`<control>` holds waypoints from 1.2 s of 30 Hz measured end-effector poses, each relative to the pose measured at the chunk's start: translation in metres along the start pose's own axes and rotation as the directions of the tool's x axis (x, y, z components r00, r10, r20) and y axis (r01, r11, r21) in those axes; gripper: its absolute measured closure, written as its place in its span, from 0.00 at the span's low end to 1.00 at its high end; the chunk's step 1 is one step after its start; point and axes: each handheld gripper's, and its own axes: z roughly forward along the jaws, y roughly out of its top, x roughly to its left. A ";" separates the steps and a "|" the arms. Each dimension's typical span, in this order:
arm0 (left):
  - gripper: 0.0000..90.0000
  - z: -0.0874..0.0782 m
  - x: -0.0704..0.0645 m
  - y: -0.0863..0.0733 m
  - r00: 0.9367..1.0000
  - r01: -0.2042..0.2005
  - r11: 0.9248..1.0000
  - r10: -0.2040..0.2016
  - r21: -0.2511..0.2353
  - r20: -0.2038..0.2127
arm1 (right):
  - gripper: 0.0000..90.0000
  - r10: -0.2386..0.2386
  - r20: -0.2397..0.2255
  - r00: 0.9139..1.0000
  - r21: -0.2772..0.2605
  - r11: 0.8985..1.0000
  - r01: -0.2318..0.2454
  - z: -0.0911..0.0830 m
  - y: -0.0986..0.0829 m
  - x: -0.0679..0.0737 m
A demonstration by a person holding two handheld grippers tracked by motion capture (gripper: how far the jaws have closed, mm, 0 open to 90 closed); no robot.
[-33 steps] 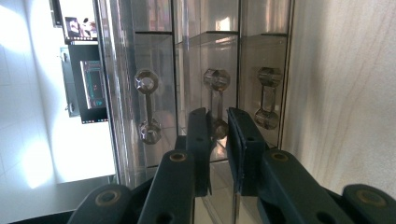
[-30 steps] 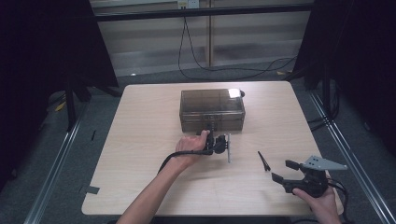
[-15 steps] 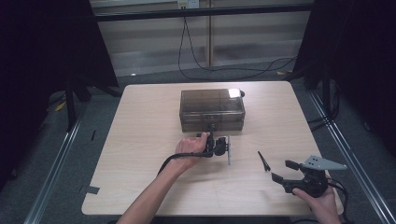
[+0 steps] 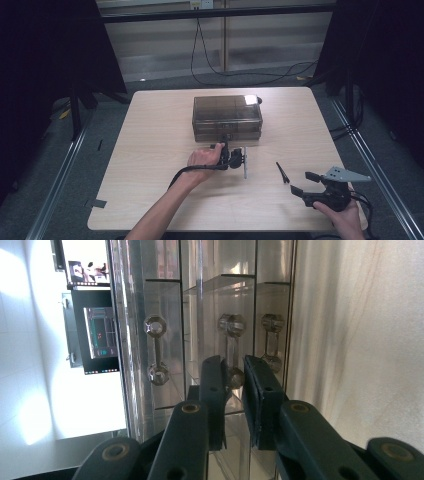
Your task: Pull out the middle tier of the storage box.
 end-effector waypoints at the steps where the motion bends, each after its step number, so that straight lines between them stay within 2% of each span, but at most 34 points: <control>1: 0.89 -0.001 0.000 0.000 1.000 -0.004 1.000 0.004 0.000 -0.003 | 0.22 -0.001 0.000 1.000 -0.001 1.000 0.001 0.000 0.000 0.000; 7: 0.89 -0.003 -0.002 0.000 1.000 0.003 1.000 -0.003 -0.007 -0.005 | 0.22 0.000 0.001 1.000 0.000 1.000 0.000 0.000 0.000 0.000; 8: 0.89 -0.004 -0.002 0.000 1.000 -0.007 1.000 0.007 -0.002 -0.005 | 0.22 0.000 0.000 1.000 -0.001 1.000 0.000 0.000 0.000 0.000; 11: 0.89 -0.006 -0.003 0.000 1.000 0.001 1.000 -0.001 -0.009 -0.010 | 0.22 0.000 0.000 1.000 0.000 1.000 0.000 0.000 0.000 0.000; 13: 0.89 -0.007 -0.003 0.000 1.000 -0.016 1.000 0.016 0.001 -0.007 | 0.22 0.001 -0.001 1.000 0.000 1.000 -0.001 0.000 0.000 0.000; 15: 0.89 -0.007 -0.004 0.000 1.000 -0.003 1.000 0.003 -0.005 -0.008 | 0.22 0.001 -0.001 1.000 0.001 1.000 -0.001 0.000 0.000 0.000; 25: 0.89 -0.013 -0.005 -0.001 1.000 -0.016 1.000 0.016 -0.004 -0.013 | 0.22 0.002 -0.001 1.000 0.001 1.000 -0.002 0.000 0.000 0.000; 30: 0.89 -0.015 -0.007 -0.002 1.000 -0.011 1.000 0.011 -0.018 -0.016 | 0.22 0.004 -0.002 1.000 0.004 1.000 -0.004 0.000 0.000 0.000; 33: 0.89 -0.015 -0.007 -0.003 1.000 0.014 1.000 -0.014 -0.025 -0.010 | 0.22 0.005 -0.004 1.000 0.003 1.000 -0.005 0.000 0.000 0.000; 34: 0.89 -0.016 -0.006 -0.003 1.000 -0.002 1.000 0.002 -0.016 -0.010 | 0.22 0.006 -0.001 1.000 0.005 1.000 -0.006 0.000 0.000 0.000; 36: 0.89 -0.017 -0.007 -0.003 1.000 -0.006 1.000 0.006 -0.014 -0.011 | 0.22 0.005 0.000 1.000 0.004 1.000 -0.005 0.000 0.000 0.000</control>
